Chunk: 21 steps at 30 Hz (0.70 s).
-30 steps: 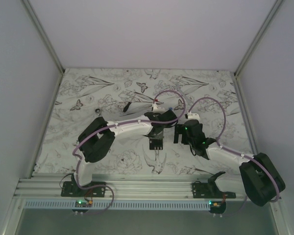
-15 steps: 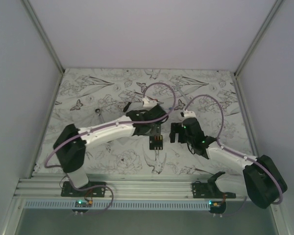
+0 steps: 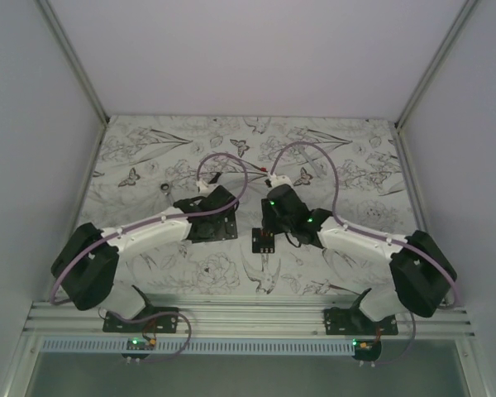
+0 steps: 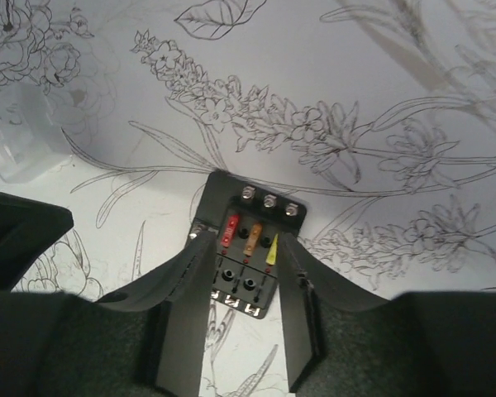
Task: Snap on the fuse box
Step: Install the fuse at the fuse box base.
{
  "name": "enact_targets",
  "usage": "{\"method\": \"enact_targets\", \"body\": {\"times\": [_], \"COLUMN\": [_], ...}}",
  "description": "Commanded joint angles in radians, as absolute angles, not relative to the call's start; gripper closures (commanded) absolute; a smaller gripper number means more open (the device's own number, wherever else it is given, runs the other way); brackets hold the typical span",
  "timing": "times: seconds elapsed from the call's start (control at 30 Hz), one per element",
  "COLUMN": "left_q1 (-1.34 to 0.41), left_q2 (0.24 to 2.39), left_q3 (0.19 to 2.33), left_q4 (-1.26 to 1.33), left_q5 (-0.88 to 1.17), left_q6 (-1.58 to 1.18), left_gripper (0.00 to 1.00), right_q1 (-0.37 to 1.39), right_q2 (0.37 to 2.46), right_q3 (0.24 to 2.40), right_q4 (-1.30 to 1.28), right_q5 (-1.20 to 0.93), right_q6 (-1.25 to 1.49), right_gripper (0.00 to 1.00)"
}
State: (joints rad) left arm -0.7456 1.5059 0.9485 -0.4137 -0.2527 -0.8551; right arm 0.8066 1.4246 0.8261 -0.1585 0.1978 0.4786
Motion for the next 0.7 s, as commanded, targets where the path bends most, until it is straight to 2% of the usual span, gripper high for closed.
{"method": "enact_targets", "body": {"times": [0.0, 0.1, 0.47, 0.67], "left_q1": [-0.720, -0.707, -0.679, -0.676], "left_q2": [1.439, 1.418, 1.367, 1.358], "left_q3": [0.891, 0.865, 0.804, 0.796], "left_q4": [-0.370, -0.356, -0.331, -0.327], "left_q5": [-0.215, -0.212, -0.203, -0.199], "left_q6": [-0.843, -0.841, -0.840, -0.844], "left_gripper": [0.15, 0.12, 0.10, 0.10], "right_q1": [0.852, 0.873, 0.920, 0.930], "right_q2": [1.487, 1.537, 1.681, 1.685], "right_q3": [0.906, 0.944, 1.044, 1.051], "right_q4": [-0.250, -0.275, -0.344, -0.369], "right_q5": [0.258, 0.285, 0.337, 0.360], "right_q6": [0.546, 0.566, 0.596, 0.600], "right_gripper": [0.62, 0.66, 0.78, 0.79]}}
